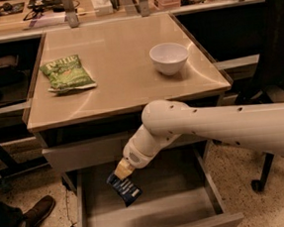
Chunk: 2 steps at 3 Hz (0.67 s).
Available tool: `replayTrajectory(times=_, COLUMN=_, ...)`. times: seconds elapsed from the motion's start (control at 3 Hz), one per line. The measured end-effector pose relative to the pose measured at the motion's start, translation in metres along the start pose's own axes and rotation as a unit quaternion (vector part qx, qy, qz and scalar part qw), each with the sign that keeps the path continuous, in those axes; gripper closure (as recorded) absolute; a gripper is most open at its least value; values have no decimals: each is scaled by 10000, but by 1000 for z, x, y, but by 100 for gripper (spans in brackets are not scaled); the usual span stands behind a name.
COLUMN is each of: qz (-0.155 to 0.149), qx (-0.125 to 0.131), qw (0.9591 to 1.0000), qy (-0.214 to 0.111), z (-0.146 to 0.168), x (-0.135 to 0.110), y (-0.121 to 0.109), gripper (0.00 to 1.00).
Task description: Place rxbar blueberry into middle drawer
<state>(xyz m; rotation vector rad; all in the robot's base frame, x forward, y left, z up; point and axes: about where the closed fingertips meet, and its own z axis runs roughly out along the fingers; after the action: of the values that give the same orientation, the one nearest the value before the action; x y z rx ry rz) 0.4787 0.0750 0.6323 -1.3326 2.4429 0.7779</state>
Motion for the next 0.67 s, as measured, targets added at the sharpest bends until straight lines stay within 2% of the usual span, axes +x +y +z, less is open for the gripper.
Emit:
replayTrajectory(times=0.33, qz=467, qx=72, qw=9987, qy=-194, z=29, x=15, y=-10, gripper=100)
replayTrajectory(times=0.67, qz=468, qx=71, qw=9987, qy=-194, z=29, x=15, y=-10, gripper=100)
